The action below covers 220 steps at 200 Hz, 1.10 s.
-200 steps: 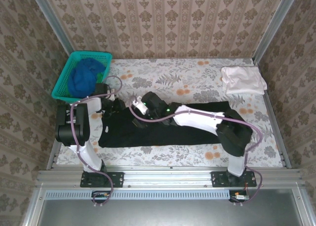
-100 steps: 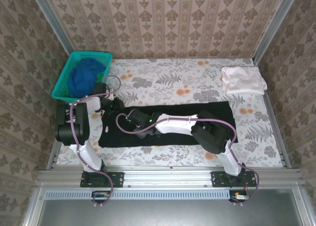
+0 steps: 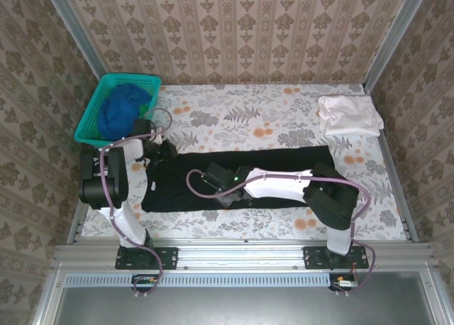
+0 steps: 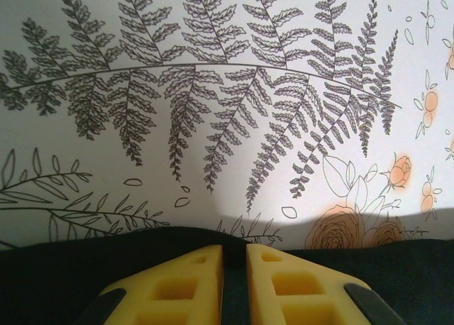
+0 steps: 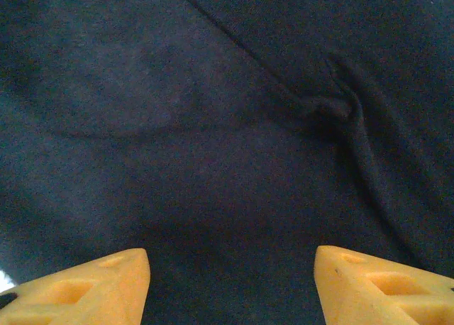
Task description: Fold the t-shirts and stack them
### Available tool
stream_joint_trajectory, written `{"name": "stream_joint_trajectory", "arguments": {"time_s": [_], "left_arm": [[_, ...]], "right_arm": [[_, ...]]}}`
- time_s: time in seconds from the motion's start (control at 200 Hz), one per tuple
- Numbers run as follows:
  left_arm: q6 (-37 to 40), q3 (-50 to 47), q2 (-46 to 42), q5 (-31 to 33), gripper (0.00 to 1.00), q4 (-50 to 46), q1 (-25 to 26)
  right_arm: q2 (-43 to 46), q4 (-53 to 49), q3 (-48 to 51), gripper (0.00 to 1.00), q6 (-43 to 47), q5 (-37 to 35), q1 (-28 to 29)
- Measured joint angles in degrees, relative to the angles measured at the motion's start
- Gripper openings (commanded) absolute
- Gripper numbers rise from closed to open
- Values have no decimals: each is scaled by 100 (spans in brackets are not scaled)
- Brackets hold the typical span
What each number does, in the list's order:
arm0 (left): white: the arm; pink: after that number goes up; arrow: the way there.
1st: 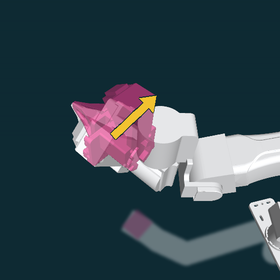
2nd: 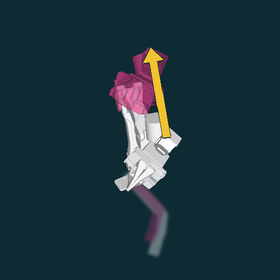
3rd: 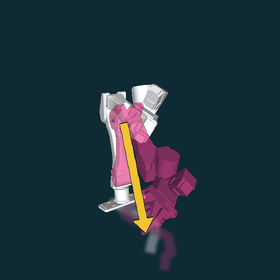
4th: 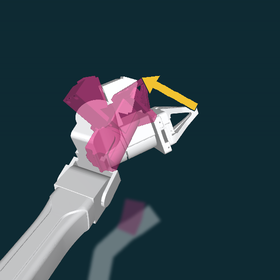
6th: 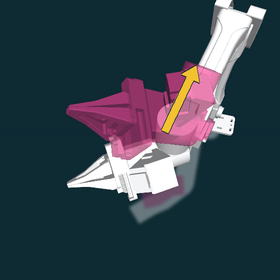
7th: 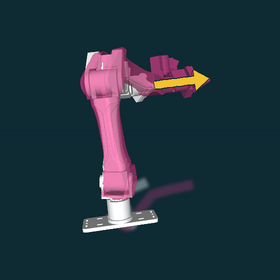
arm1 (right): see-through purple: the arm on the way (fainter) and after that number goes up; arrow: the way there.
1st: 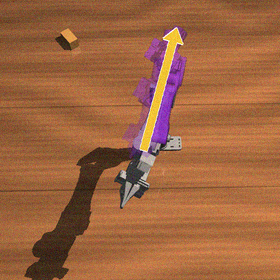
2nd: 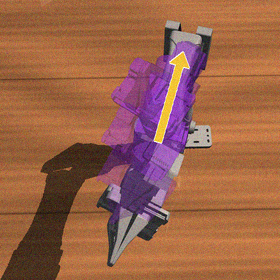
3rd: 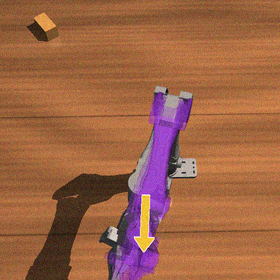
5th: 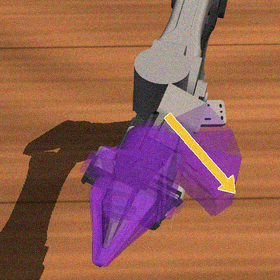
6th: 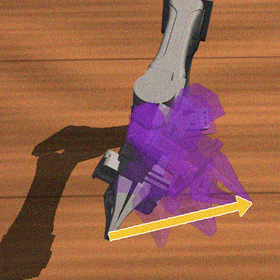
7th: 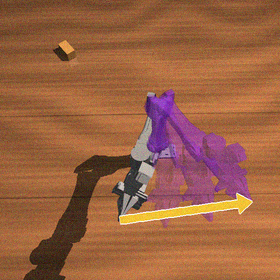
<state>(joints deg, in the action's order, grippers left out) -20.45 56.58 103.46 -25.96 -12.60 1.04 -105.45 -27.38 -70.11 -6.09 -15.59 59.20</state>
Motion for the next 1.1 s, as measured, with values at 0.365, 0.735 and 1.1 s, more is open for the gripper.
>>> {"name": "stream_joint_trajectory", "arguments": {"time_s": [0.365, 0.735, 1.1], "left_arm": [[20, 9, 0, -9, 16, -2, -2], [81, 46, 2, -22, 16, -55, -2], [83, 94, 59, -22, 16, -72, -2]], "right_arm": [[-800, 1036, -1088, 55, 391, 1690, -562], [-1847, 734, -1856, 29, 1235, 2326, -688], [-1248, 732, -1158, 8, 1541, 2472, -695]]}}
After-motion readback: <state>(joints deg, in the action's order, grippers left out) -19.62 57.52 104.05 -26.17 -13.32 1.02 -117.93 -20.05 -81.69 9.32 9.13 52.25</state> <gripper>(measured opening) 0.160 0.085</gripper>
